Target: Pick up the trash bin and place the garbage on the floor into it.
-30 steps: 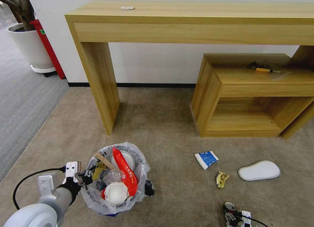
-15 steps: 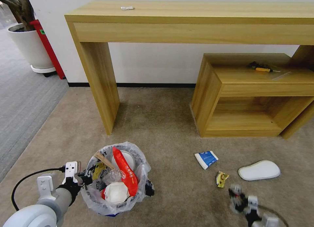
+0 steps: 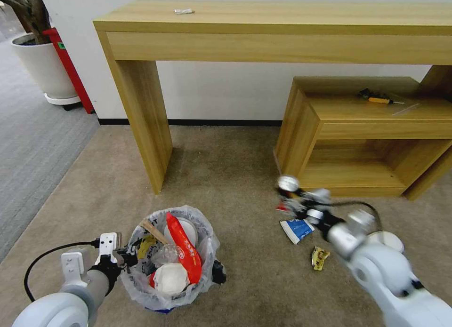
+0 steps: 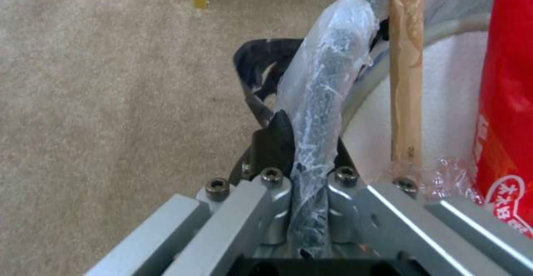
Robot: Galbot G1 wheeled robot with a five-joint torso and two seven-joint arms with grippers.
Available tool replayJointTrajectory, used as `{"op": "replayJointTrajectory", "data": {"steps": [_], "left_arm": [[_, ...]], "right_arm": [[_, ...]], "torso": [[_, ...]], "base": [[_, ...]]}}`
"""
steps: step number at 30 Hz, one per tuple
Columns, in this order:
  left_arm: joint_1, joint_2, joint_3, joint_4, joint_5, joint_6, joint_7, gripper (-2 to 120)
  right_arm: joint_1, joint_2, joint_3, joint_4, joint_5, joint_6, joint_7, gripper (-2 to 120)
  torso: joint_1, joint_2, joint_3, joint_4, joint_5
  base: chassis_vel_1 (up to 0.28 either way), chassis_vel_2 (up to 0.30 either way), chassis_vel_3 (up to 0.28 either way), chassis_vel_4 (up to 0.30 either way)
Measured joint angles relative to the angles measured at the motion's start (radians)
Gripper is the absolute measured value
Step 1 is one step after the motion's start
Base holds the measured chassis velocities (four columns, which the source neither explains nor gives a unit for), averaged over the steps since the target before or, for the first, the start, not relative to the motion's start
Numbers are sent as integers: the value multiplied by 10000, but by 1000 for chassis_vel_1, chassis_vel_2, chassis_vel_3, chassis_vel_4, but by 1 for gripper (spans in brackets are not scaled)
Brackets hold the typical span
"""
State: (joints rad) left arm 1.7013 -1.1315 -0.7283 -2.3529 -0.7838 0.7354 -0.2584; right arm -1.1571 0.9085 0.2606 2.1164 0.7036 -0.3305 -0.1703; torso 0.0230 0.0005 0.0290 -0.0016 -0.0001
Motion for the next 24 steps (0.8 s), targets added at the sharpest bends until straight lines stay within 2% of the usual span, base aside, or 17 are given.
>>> {"op": "replayJointTrajectory", "data": {"steps": [1,2,4,5,6,7,8,9,11,17,19,20,23,24], "left_arm": [[-16,21,5,5,-16,0,-28,1],[-16,21,5,5,-16,0,-28,1],[-139,123,86,33,-204,0,-149,1],[-139,123,86,33,-204,0,-149,1],[-190,157,129,44,-284,0,-200,1],[-305,225,226,74,-429,0,-314,1],[-305,225,226,74,-429,0,-314,1],[-383,258,315,101,-517,0,-396,1],[-428,271,456,116,-575,0,-471,1],[-437,243,560,124,-581,0,-494,1],[-435,244,524,120,-602,0,-495,1],[-435,244,524,120,-602,0,-495,1],[-449,256,455,104,-680,0,-511,1],[-449,256,455,104,-680,0,-511,1]], "right_arm": [[529,-61,-643,111,210,-228,-4,37],[529,-61,-643,111,210,-228,-4,37],[1838,-107,-2440,271,708,-700,-23,37],[1838,-107,-2440,271,708,-700,-23,37],[2106,-110,-2876,279,796,-785,-31,37],[2627,-123,-3816,263,859,-918,-38,37],[2627,-123,-3816,263,859,-918,-38,37],[3077,-111,-4572,171,857,-951,-26,37],[3660,3,-5405,-26,797,-958,2,37],[4448,282,-6281,-573,110,-951,79,37],[4647,346,-6491,-779,-87,-918,87,45],[4647,346,-6491,-779,-87,-918,87,45],[4755,399,-6659,-933,-130,-873,107,60],[4755,399,-6659,-933,-130,-873,107,60]], "torso": [[-1,0,-1,-3,1],[-1,0,-1,-3,1],[-1,0,-1,-2,-1],[-1,0,-1,-2,-1],[0,0,0,0,0],[0,0,-1,-3,1],[0,0,-1,-3,1],[0,0,-1,-5,1],[0,0,-1,-5,1],[0,0,-1,-3,2],[-1,0,-2,-4,2],[-1,0,-2,-4,2],[0,0,-2,-3,3],[0,0,-2,-3,3]], "base": [[0,0,0,0],[0,0,0,0],[0,0,0,0],[0,0,0,0],[0,0,0,0],[0,0,0,0],[0,0,0,0],[0,0,0,0],[0,0,0,0],[0,0,0,0],[0,0,0,0],[0,0,0,0],[0,0,0,0],[0,0,0,0]]}}
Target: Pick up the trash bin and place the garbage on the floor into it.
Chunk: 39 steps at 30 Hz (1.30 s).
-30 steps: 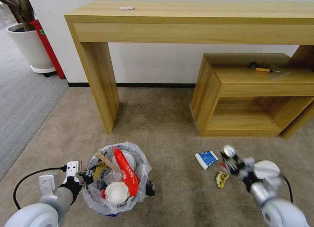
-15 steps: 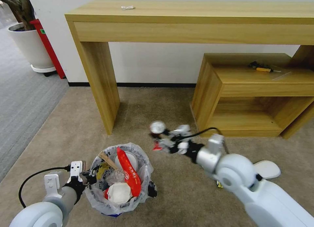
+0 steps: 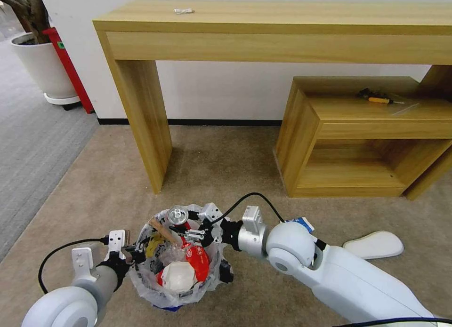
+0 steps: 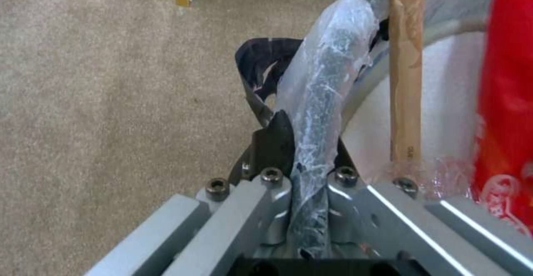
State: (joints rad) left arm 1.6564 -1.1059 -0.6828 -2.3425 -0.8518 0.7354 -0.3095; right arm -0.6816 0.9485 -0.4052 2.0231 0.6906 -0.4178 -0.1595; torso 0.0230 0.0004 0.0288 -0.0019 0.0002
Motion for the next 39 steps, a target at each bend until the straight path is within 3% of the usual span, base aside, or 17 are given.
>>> {"op": "replayJointTrajectory", "data": {"steps": [2,11,19,27,34,38,39], "left_arm": [[-16,2,-10,-4,-36,0,-6,1],[-30,6,-141,23,-76,0,0,1],[18,-151,-297,142,-36,0,110,1],[33,-180,-430,139,-25,0,200,1],[194,-266,-684,72,72,0,430,1],[270,-331,-832,-7,89,0,560,1],[270,-331,-832,-7,89,0,560,1]], "right_arm": [[5,35,-40,-12,5,16,19,71],[-307,13,442,223,128,115,334,99],[-1775,-107,2247,421,209,763,1751,100],[-2929,-97,4240,369,152,981,2191,100],[-4388,-64,6115,306,-605,969,2025,100],[-6308,32,7963,413,-1251,1301,1473,100],[-6308,32,7963,413,-1251,1301,1473,100]], "torso": [[0,0,0,-1,0],[-1,1,0,0,0],[-1,2,0,0,2],[-1,2,0,0,2],[-2,2,-1,1,3],[-1,2,-1,-2,0],[-1,2,-1,-2,0]], "base": [[0,0,0,0],[0,0,0,0],[0,0,0,0],[0,0,0,0],[0,0,0,0],[0,0,0,0],[0,0,0,0]]}}
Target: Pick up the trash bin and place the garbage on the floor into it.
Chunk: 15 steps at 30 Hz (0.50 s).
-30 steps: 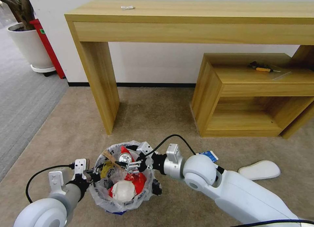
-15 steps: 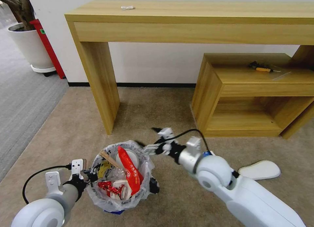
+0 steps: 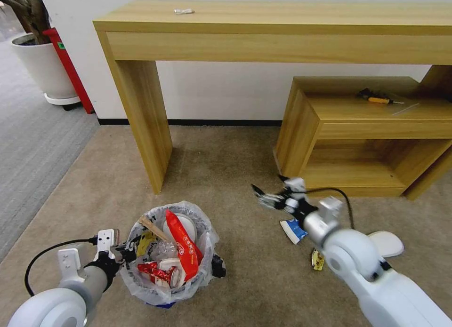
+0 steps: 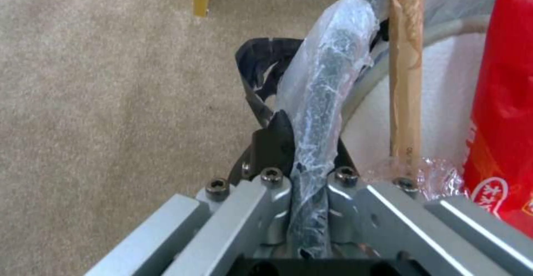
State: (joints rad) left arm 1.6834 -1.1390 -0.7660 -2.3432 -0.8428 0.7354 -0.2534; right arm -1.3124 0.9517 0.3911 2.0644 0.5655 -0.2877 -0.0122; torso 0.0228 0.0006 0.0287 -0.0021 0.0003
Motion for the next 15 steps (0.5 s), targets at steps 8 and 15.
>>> {"op": "replayJointTrajectory", "data": {"steps": [8,15], "left_arm": [[78,-35,12,-135,29,1,57,1],[129,-62,109,-166,191,1,171,1]], "right_arm": [[-1699,312,1656,68,-532,740,-762,100],[-2433,542,2214,-42,-797,1136,-1055,100]], "torso": [[0,0,0,2,1],[0,0,0,3,1]], "base": [[-42,-47,48,46],[-209,-184,187,174]]}}
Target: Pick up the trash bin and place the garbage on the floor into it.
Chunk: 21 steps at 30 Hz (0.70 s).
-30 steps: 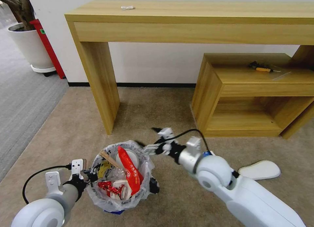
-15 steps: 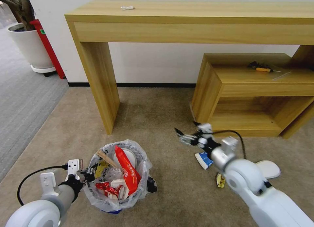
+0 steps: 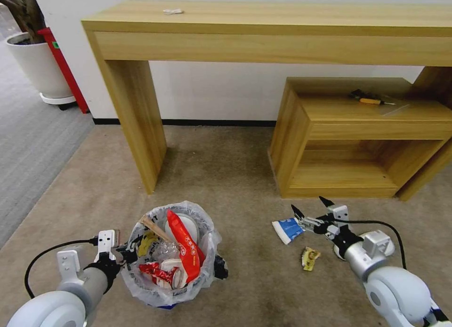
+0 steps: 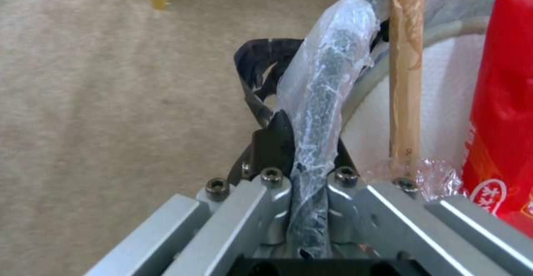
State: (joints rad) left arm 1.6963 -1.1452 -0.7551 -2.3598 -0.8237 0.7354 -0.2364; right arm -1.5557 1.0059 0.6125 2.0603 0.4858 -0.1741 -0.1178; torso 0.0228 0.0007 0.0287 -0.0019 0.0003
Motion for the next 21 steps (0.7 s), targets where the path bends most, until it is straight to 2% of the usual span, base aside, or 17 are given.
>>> {"op": "replayJointTrajectory", "data": {"steps": [10,17,20,21], "left_arm": [[35,-43,10,-20,82,0,39,1],[51,-62,-12,-6,98,0,49,1],[124,-79,-84,-8,105,0,63,1],[124,-79,-84,-8,105,0,63,1]], "right_arm": [[-281,256,-5,-522,-176,244,-221,100],[223,482,-926,-1918,8,222,-300,100],[783,800,-1686,-3051,15,-3,-337,100],[783,800,-1686,-3051,15,-3,-337,100]], "torso": [[0,0,0,-2,1],[0,0,2,-2,1],[0,0,2,-3,-3],[0,0,2,-3,-3]], "base": [[-264,-256,253,256],[-220,-215,208,206],[-77,-87,38,60],[0,0,0,0]]}}
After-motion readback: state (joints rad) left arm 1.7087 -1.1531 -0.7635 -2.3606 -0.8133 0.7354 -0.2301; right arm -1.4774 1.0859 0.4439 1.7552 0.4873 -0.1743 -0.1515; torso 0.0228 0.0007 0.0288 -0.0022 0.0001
